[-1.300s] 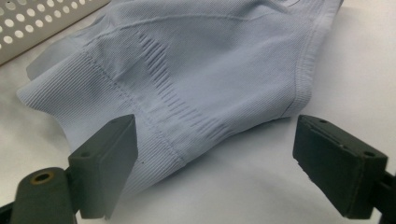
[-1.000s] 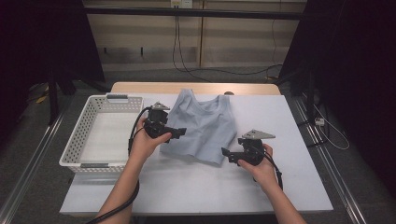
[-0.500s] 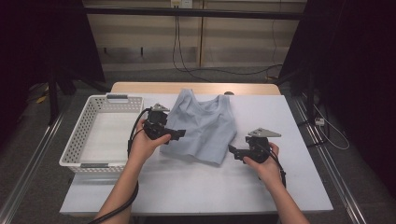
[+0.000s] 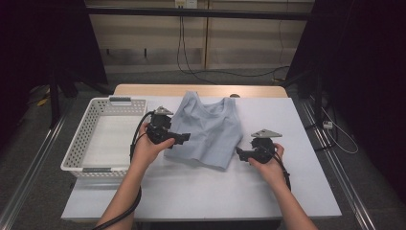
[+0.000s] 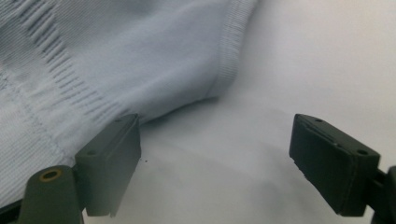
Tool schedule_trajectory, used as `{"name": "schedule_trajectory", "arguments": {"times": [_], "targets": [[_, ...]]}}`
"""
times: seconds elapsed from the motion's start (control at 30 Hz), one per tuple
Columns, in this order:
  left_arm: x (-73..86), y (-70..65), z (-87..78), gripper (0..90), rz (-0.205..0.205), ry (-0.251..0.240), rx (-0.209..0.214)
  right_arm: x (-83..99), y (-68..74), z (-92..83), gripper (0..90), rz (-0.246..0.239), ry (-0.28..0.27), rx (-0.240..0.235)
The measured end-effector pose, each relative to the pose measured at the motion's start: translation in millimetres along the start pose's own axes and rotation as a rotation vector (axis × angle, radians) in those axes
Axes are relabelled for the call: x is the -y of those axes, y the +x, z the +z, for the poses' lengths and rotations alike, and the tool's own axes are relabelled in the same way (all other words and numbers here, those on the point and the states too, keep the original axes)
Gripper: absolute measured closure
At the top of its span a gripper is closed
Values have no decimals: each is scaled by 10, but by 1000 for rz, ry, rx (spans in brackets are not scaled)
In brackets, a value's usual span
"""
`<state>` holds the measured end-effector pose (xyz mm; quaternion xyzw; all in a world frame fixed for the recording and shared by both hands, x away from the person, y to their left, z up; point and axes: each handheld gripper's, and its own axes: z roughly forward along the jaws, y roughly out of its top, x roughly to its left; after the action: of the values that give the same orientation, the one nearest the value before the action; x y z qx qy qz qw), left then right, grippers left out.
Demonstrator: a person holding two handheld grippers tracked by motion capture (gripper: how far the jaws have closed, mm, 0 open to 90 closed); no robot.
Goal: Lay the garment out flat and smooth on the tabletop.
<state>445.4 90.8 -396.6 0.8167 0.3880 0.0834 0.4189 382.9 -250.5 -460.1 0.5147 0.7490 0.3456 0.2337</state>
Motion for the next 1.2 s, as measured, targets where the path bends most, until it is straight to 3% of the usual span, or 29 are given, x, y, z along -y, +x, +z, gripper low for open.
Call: {"name": "schedule_trajectory", "arguments": {"times": [0.1,0.27,0.37,0.6,0.8,0.83,0.9,0.93,0.97,1.0,1.03,1.07,1.2], "targets": [[1,-4,-8,77,3,-1,3,-28,51,54,160,-28,7,3],[0,-34,-15,77,9,-1,5,-67,110,109,163,-30,2,0],[0,-50,-23,77,12,-7,8,-101,131,135,184,8,-27,-23],[12,-37,-12,77,2,-3,9,-131,130,163,252,42,-31,-55],[14,-33,-9,77,2,1,8,-131,165,217,318,33,-26,-49],[16,-39,-12,77,3,1,11,-144,184,225,400,21,-23,-57],[22,-44,-9,77,2,1,11,-153,198,234,424,14,-20,-58],[33,-53,-4,77,3,2,9,-171,222,247,545,-6,-13,-70],[33,-53,-4,77,3,2,9,-171,222,247,545,-6,-13,-70],[39,-50,-12,77,2,5,8,-177,239,253,715,0,-12,-117],[39,-50,-12,77,2,5,8,-177,239,253,715,0,-12,-117],[43,-50,-15,77,3,6,7,-184,258,252,792,-13,-14,-129],[62,-61,-9,77,-3,13,10,-194,234,235,833,-1,-25,-152]]}}
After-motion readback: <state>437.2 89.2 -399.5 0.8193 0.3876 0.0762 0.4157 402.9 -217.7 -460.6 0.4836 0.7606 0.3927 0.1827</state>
